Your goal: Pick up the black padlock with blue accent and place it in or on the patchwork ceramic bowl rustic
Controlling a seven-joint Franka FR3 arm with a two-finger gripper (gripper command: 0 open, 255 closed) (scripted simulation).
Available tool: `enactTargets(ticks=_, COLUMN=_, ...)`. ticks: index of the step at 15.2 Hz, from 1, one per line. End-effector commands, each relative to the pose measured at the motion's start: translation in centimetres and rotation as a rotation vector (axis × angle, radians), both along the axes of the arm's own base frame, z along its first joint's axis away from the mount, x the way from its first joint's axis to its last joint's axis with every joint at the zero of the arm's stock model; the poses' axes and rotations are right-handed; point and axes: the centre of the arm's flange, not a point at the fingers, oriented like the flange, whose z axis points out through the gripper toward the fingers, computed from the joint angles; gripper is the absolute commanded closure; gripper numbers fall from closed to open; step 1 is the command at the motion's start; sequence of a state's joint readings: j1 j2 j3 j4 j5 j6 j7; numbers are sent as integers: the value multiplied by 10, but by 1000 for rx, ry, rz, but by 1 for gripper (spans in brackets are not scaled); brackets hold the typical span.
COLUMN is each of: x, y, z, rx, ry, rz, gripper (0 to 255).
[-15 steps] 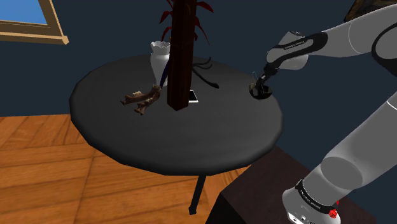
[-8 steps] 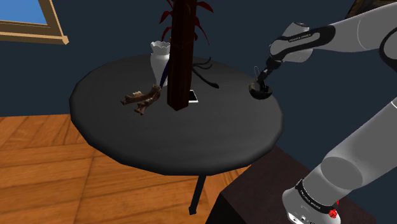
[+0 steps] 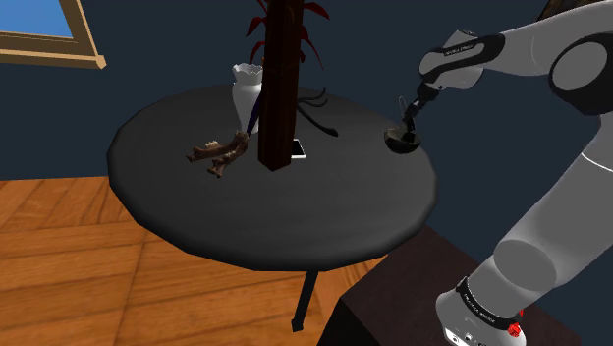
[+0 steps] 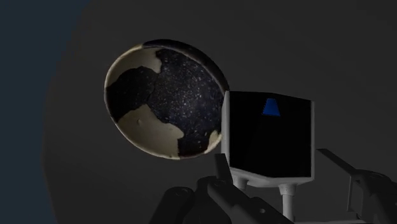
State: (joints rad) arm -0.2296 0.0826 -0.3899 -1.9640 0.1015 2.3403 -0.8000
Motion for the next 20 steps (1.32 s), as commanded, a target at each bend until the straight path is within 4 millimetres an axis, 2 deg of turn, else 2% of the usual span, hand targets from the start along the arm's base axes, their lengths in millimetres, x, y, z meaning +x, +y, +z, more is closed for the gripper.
enactTargets(ticks=1, x=6, y=-27, z=-6, rx=-1, ry=-1, rz=2, gripper=255)
enactTargets(ticks=6, x=20, y=-91, z=-11, rx=-1, ry=-1, rz=2, gripper=255)
enactTargets(ticks=7, x=26, y=-114, z=-13, rx=-1, ry=-1, rz=2, gripper=255)
enactTargets(ticks=17, x=26, y=-114, z=-66, rx=-1, ry=-1, rz=2, gripper=255)
enactTargets(ticks=20, x=26, y=-114, z=-68, rx=-1, ry=-1, rz=2, gripper=255)
